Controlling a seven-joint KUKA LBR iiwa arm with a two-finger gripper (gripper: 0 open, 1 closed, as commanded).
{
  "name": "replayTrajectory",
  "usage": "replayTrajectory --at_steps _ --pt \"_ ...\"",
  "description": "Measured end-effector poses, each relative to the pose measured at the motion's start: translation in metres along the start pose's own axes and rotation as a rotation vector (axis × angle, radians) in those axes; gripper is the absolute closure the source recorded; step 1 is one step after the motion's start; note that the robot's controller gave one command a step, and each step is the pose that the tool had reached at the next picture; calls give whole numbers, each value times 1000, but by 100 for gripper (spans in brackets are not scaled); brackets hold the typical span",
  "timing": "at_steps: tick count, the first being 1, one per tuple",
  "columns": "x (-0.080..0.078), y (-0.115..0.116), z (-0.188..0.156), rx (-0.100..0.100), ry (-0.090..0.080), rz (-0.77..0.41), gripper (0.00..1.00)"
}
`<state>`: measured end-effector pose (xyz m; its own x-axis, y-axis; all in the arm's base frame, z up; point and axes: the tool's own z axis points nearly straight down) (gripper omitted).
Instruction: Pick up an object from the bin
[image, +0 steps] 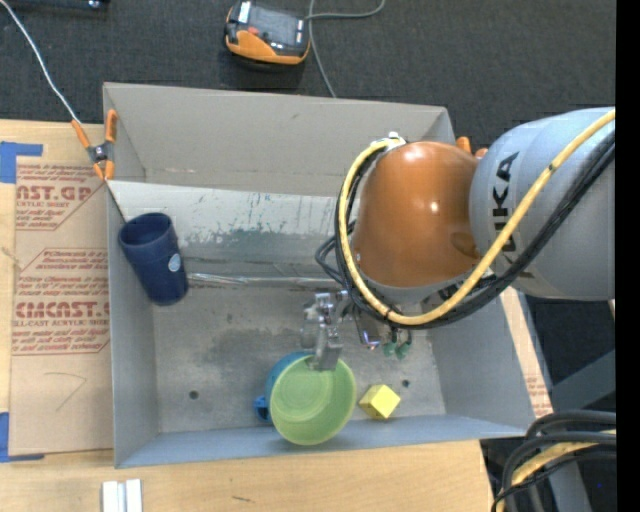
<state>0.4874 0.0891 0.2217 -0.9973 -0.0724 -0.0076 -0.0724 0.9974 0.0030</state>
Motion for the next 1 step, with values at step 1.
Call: replayTrajectory --at_steps 1 --pt "-68 -45 -3 1 -5 -216 100"
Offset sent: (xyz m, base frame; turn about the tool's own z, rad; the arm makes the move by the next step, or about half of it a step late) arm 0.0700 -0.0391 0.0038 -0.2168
